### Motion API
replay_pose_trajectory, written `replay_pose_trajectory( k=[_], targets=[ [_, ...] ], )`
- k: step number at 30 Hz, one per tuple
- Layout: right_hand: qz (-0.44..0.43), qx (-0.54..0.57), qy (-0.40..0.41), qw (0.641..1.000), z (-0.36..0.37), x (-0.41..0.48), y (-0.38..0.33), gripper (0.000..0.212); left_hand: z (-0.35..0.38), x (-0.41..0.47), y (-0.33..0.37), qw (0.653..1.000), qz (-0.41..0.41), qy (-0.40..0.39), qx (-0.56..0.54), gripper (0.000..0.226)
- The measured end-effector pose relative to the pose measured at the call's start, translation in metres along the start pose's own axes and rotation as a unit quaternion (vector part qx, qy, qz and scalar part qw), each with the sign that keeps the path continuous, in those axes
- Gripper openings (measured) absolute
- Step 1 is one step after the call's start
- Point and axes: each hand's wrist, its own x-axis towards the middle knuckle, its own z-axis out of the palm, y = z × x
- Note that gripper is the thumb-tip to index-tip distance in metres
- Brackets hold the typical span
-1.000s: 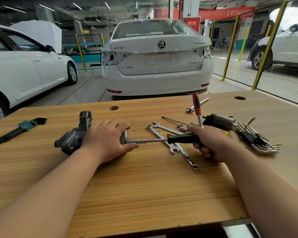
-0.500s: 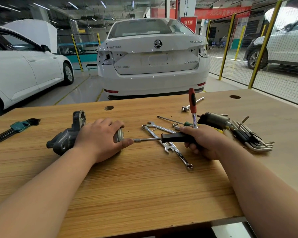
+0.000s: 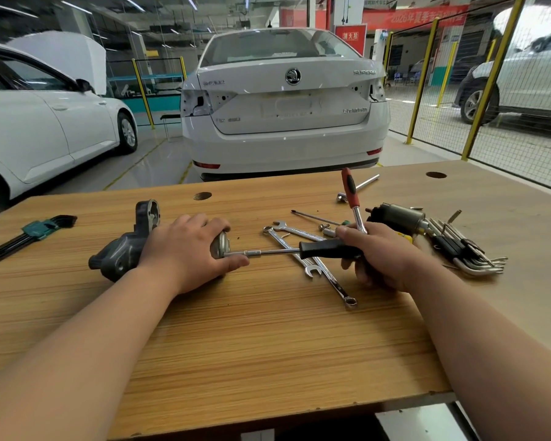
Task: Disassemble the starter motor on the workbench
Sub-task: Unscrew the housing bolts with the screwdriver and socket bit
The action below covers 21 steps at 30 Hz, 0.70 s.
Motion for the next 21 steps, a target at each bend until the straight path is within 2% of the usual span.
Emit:
replay_pose_trajectory(
  k=[3, 8, 12, 15, 17, 21],
  targets=[
    [0.019, -0.033, 0.034, 0.999, 0.0013, 0.0021, -0.0005, 0.042, 0.0002, -0.0001, -0.0009, 1.0, 0.001, 0.003, -0.002, 0.096],
    [0.03, -0.015, 0.029, 0.999, 0.0019, 0.0063, 0.0024, 0.037, 0.0019, 0.0003, -0.0007, 1.0, -0.003, 0.006, 0.003, 0.101],
    [0.024, 0.092, -0.032, 0.995, -0.003, 0.0074, 0.0055, 0.019, 0.0032, 0.001, -0.0008, 1.0, -0.011, 0.001, 0.001, 0.099],
    [0.027, 0.175, -0.051, 0.983, -0.004, 0.0072, 0.0055, 0.031, 0.0033, 0.0021, -0.0009, 1.0, -0.013, -0.006, -0.007, 0.093],
    [0.025, 0.253, -0.055, 0.966, -0.0042, 0.0064, 0.0039, 0.038, 0.0034, 0.0023, -0.0005, 1.0, -0.012, -0.008, -0.01, 0.089],
    [0.057, 0.372, -0.056, 0.925, -0.0008, 0.0032, 0.0014, 0.024, 0.0036, 0.0017, 0.0, 1.0, -0.015, -0.006, -0.01, 0.086]
  ],
)
